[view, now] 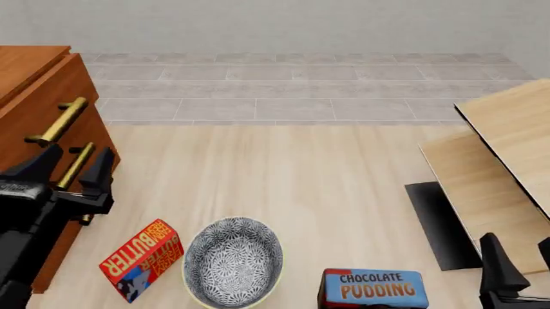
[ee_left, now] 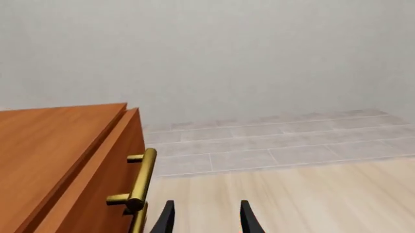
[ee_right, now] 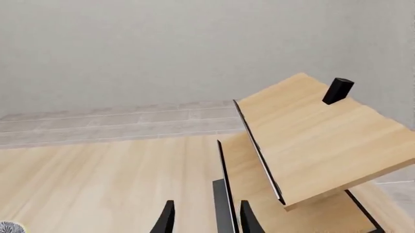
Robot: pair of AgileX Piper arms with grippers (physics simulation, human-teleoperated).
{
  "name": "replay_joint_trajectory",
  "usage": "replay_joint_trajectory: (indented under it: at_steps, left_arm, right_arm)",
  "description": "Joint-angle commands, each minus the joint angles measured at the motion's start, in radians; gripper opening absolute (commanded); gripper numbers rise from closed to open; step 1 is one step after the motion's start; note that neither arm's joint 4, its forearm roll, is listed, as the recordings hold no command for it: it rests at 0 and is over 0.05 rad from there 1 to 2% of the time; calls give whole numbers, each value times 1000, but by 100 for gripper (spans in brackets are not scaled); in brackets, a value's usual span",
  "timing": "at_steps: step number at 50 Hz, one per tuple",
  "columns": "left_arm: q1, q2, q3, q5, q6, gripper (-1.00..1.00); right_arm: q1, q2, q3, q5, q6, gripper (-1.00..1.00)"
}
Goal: Close the top drawer of the cabinet and put the bowl on top of it.
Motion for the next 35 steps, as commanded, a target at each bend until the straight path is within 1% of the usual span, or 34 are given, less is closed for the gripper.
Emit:
replay_joint_trajectory:
  at_steps: [1, 6, 7, 8, 20, 21, 26, 35]
  left_arm:
    - [11, 205, -101, -96, -13, 100]
    - [15, 241, -137, -92, -21, 100]
    - [27, 290, -178, -86, -39, 100]
    - [34, 305, -183, -91, -38, 100]
    - [85, 391, -213, -122, -38, 100]
    - [107, 411, -220, -133, -30, 100]
    - [139, 425, -217, -148, -10, 100]
    - [184, 448, -209, -176, 2, 100]
  right_arm:
    - [-4, 0, 3, -3, 2, 100]
    - [-5, 0, 1, -1, 1, 100]
    - [-8, 0, -4, 2, 2, 100]
    - [-8, 0, -4, 3, 3, 100]
    - [-12, 0, -2, 2, 6, 100]
    - [-12, 0, -3, 1, 6, 100]
    - [-13, 0, -3, 1, 8, 100]
    - [-14, 0, -3, 2, 10, 100]
